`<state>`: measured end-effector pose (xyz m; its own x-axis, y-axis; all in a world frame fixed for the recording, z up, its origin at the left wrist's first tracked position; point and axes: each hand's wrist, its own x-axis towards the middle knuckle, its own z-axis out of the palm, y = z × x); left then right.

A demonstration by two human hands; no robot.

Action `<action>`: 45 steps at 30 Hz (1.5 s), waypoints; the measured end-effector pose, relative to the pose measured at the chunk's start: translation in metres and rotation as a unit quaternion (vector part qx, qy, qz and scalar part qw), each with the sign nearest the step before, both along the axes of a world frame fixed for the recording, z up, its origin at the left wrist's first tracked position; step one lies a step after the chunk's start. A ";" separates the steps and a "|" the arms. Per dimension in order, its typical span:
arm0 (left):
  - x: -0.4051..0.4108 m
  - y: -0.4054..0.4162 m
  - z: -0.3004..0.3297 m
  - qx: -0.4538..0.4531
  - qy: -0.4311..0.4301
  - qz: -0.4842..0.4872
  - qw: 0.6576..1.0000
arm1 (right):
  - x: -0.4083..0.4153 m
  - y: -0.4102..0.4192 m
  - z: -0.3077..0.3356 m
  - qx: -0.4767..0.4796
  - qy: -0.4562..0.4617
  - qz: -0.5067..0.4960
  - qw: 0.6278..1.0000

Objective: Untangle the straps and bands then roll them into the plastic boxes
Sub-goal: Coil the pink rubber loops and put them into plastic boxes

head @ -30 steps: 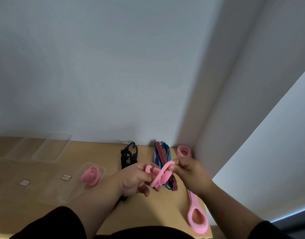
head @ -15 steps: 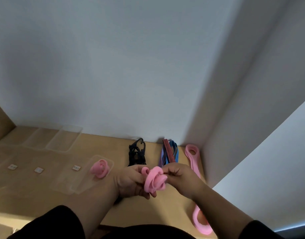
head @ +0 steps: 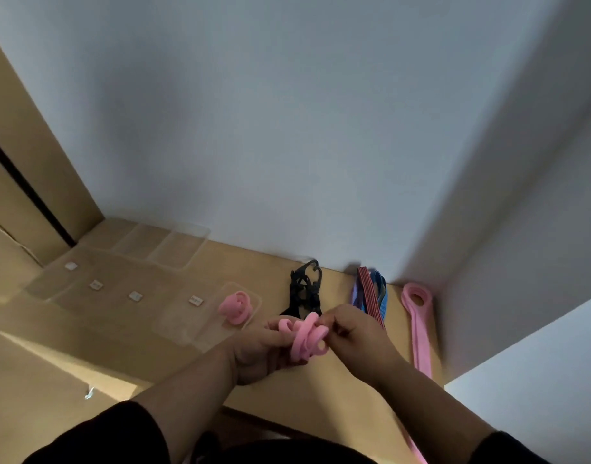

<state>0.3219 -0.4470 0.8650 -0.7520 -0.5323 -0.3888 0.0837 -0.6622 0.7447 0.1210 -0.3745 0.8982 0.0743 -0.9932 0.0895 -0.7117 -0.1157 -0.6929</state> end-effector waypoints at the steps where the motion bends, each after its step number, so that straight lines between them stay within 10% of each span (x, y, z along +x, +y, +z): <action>1: 0.006 0.000 0.000 0.003 0.001 0.020 1.000 | 0.005 -0.002 0.000 0.029 -0.011 0.017 0.999; 20: 0.122 -0.035 -0.015 -0.135 -0.130 0.126 0.974 | 0.123 -0.065 -0.022 0.184 -0.059 -0.017 0.981; 29: 0.157 -0.063 -0.032 -0.399 -0.346 0.130 0.839 | 0.159 -0.092 -0.027 0.228 -0.038 -0.010 0.973; 40: 0.156 -0.090 -0.038 -0.203 -0.284 0.172 0.921 | 0.169 -0.107 -0.032 0.203 0.081 0.024 0.976; 45: 0.166 -0.102 -0.054 -0.287 -0.334 0.063 0.896 | 0.169 -0.110 -0.048 0.225 0.085 0.008 0.971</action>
